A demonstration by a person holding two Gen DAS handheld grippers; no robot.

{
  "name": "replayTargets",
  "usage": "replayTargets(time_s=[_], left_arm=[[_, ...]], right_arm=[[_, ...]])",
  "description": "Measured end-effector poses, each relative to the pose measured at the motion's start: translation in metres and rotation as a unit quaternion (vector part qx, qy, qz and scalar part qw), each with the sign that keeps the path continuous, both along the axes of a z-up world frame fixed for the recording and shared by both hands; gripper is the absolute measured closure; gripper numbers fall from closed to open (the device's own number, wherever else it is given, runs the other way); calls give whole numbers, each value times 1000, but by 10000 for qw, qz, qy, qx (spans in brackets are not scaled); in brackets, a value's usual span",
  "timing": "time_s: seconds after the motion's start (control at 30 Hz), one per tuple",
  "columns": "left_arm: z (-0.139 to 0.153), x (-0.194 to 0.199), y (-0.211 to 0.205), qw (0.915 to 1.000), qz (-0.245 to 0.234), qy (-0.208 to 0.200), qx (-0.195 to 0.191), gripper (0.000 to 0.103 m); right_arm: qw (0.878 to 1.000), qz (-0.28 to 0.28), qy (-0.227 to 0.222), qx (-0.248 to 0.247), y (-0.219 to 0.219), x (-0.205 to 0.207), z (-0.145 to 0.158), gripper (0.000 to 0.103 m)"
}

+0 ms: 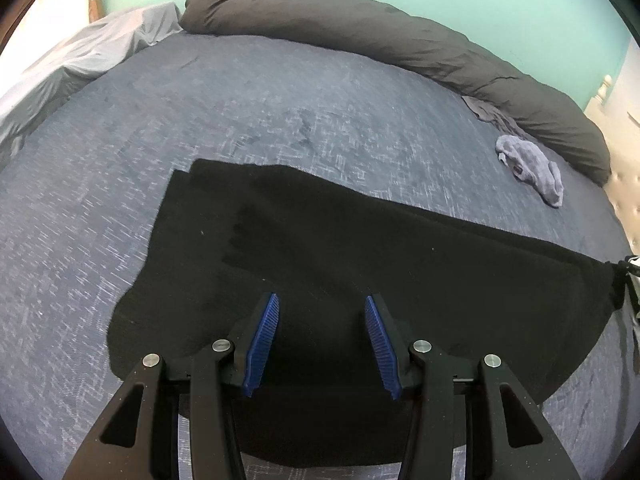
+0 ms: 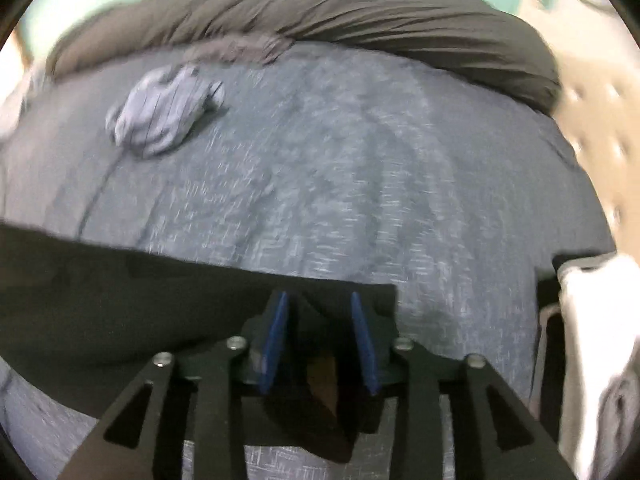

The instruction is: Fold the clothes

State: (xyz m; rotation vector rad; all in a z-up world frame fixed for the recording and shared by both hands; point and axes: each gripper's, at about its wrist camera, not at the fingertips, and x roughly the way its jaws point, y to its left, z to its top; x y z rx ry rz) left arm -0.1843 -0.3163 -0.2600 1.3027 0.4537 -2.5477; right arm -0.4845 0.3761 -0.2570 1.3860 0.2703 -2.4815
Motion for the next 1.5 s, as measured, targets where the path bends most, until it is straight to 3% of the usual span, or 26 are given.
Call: replayTargets(time_s=[0.07, 0.2, 0.37, 0.4, 0.43, 0.5, 0.7, 0.77, 0.97, 1.0, 1.03, 1.07, 1.13, 1.2, 1.3, 1.5], left_arm=[[-1, 0, 1, 10000, 8, 4, 15, 54], [-2, 1, 0, 10000, 49, 26, 48, 54], [1, 4, 2, 10000, 46, 17, 10, 54], [2, 5, 1, 10000, 51, 10, -7, 54], [2, 5, 1, 10000, 61, 7, -17, 54], [3, 5, -1, 10000, 81, 8, -36, 54], [6, 7, -4, 9999, 119, 13, -112, 53], [6, 7, -6, 9998, 163, 14, -101, 53], [4, 9, -14, 9996, 253, -1, -87, 53], [4, 10, -16, 9996, 275, 2, -95, 53], [5, 11, -19, 9995, 300, 5, -93, 53], [7, 12, -22, 9994, 327, 3, -99, 53], [12, 14, -27, 9993, 342, 18, -153, 53], [16, 14, -34, 9992, 325, -9, -233, 53], [22, 12, -46, 9987, 321, -66, -397, 46], [31, -4, -79, 9972, 512, -140, -535, 46]], right_arm=[[9985, -253, -30, -494, 22, 7, -1, 50], [9924, -579, -85, -1086, 50, 20, -11, 49], [9941, -277, -116, -1046, 43, 38, -27, 49], [9952, -175, -120, -959, 38, 40, -30, 60], [9962, -103, -169, -852, 35, 41, -34, 79], [9964, -160, -183, -813, 36, 40, -35, 95], [9939, -569, 197, -929, 49, 30, -7, 99], [9932, -717, 236, -881, 53, 24, 0, 100], [9922, -1058, -469, -464, 53, 18, -34, 99], [9911, -1145, -501, -463, 55, 20, -37, 94], [9903, -1230, -494, -409, 57, 21, -39, 81], [9898, -1300, -440, -371, 59, 23, -37, 75], [9889, -1422, -242, -367, 64, 27, -29, 66], [9868, -1588, 62, -298, 68, 32, -15, 65], [9892, -1305, 402, -530, 53, 40, 7, 65], [9963, 20, 436, -736, -36, 49, 20, 64]])
